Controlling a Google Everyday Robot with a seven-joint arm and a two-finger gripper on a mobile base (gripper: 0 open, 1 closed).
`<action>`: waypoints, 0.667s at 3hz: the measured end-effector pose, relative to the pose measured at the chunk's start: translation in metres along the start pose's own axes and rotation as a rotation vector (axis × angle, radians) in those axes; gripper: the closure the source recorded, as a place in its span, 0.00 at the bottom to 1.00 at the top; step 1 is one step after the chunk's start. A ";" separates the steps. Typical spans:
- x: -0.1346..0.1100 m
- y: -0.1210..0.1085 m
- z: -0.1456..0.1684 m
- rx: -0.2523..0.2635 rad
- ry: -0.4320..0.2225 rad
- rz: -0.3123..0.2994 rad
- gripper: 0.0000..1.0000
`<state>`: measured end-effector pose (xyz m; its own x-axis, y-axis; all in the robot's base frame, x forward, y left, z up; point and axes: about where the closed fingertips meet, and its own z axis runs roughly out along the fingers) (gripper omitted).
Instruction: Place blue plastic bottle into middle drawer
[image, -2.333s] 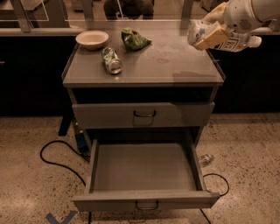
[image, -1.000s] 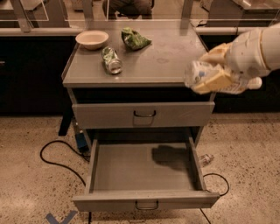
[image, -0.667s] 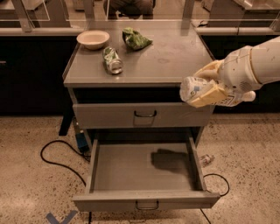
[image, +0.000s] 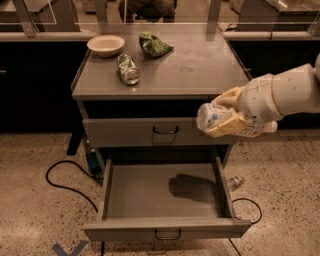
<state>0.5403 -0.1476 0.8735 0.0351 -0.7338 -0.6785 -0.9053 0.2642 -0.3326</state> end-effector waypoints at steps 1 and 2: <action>0.033 0.046 0.067 -0.041 -0.061 0.121 1.00; 0.080 0.103 0.145 -0.108 -0.039 0.225 1.00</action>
Offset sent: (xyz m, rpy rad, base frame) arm -0.0444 0.0888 -0.2954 0.1405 0.3529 -0.0921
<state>0.5114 -0.0885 0.6895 -0.1578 -0.6389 -0.7529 -0.9323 0.3478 -0.0997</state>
